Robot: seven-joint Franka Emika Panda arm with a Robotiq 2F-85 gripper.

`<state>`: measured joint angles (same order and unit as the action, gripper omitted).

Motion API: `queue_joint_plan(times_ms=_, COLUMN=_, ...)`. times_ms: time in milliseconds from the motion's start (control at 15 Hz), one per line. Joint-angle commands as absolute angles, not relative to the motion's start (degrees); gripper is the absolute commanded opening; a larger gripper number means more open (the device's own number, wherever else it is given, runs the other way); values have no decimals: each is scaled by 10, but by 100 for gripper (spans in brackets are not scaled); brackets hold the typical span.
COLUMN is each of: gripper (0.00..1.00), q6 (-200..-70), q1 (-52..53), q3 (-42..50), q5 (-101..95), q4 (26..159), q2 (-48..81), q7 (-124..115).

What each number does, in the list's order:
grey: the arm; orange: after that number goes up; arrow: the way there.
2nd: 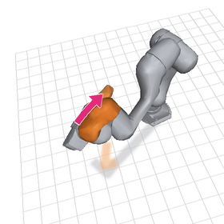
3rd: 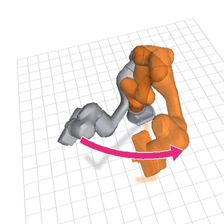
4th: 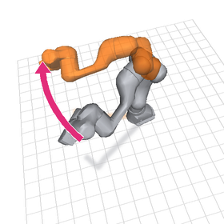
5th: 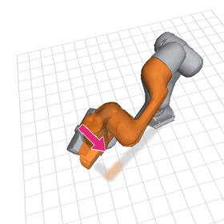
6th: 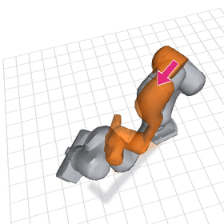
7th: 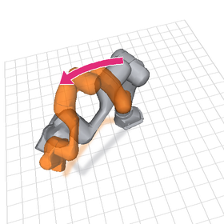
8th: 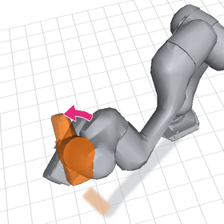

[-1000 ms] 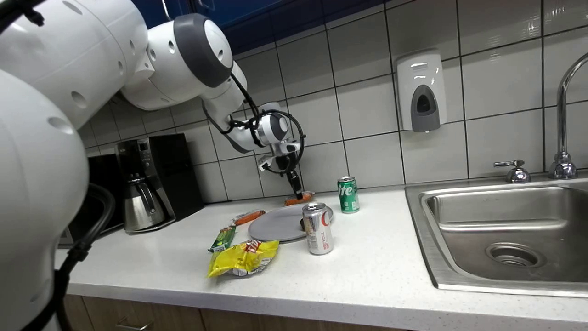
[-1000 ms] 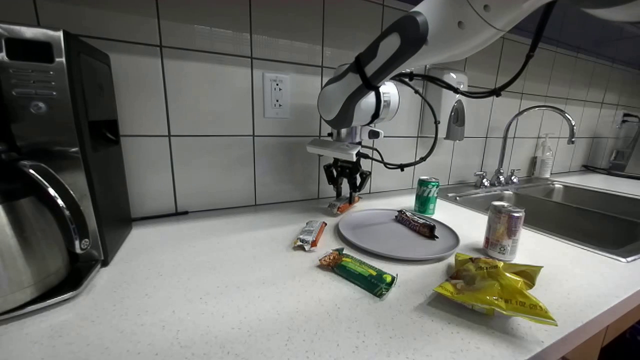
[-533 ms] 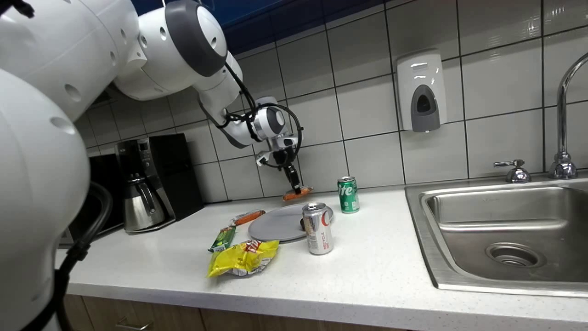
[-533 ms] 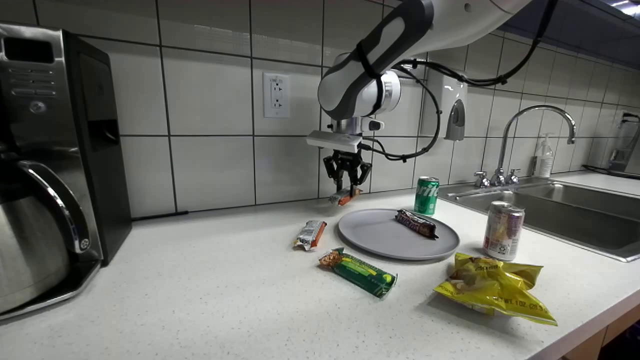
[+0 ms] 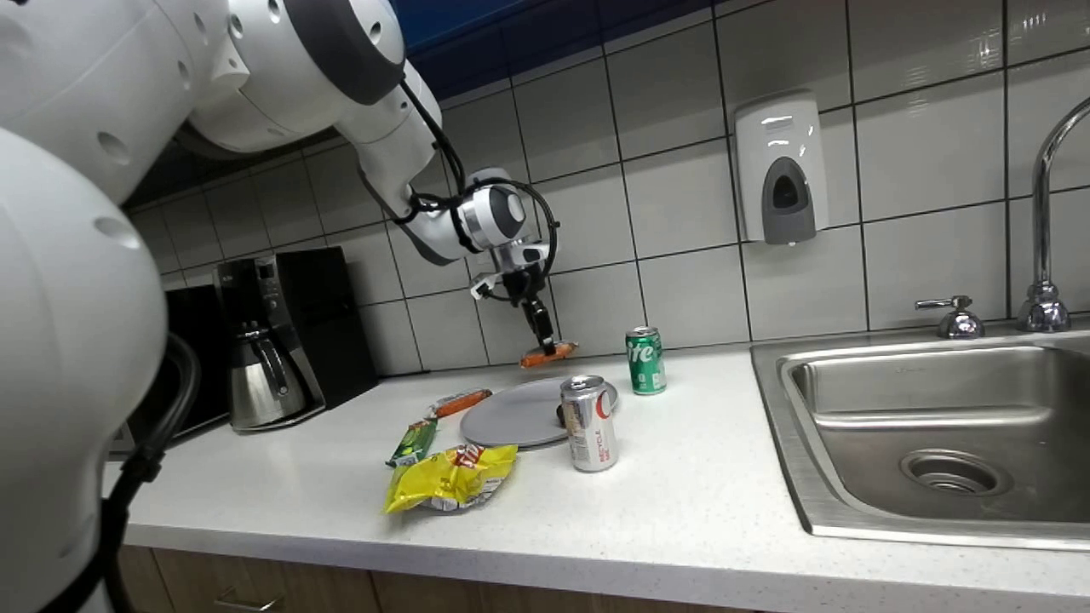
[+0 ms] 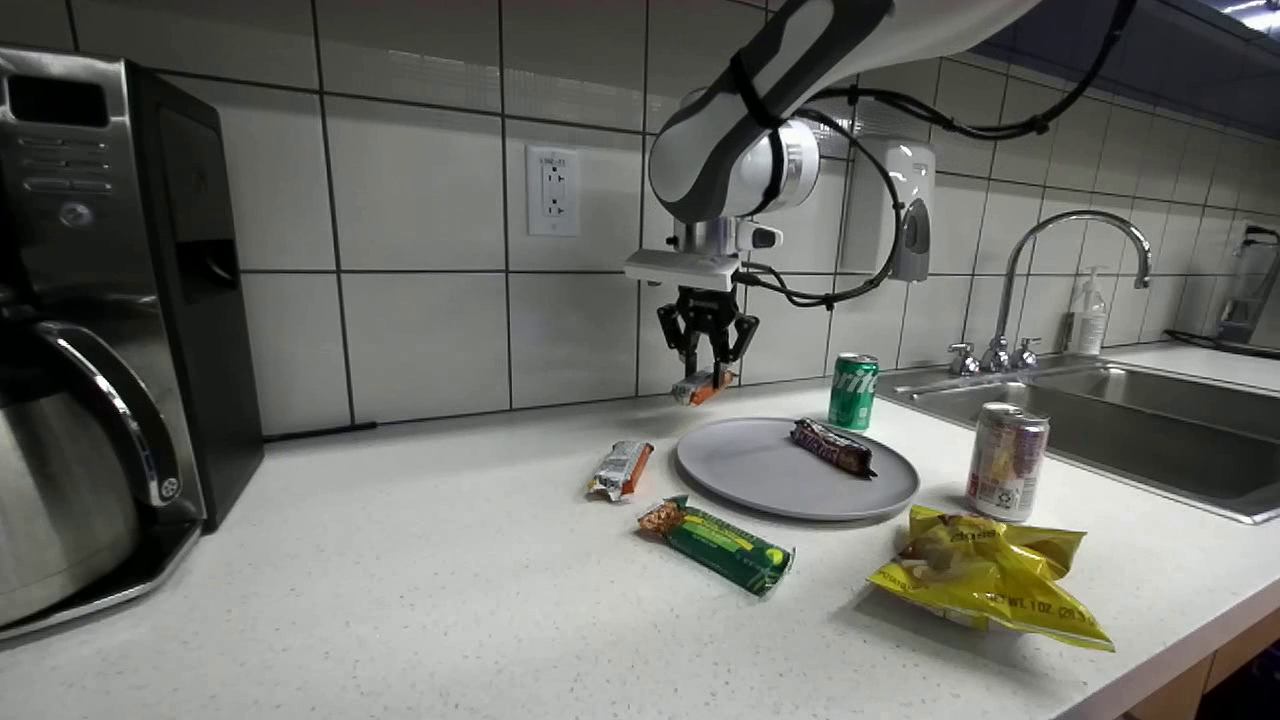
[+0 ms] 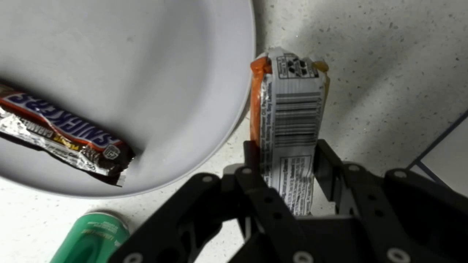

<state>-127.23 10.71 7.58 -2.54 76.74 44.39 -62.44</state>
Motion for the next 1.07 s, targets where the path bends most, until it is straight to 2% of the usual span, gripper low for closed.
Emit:
queue_joint_plan(times_ms=0, gripper=16, q6=-1290, q1=113, q3=73, q5=-41, q4=842, q2=393, q7=-618)
queue_joint_plan(times_ms=1000, gripper=16, q6=-1294, q1=141, q3=97, q5=-86, q4=921, q2=371, q7=-714)
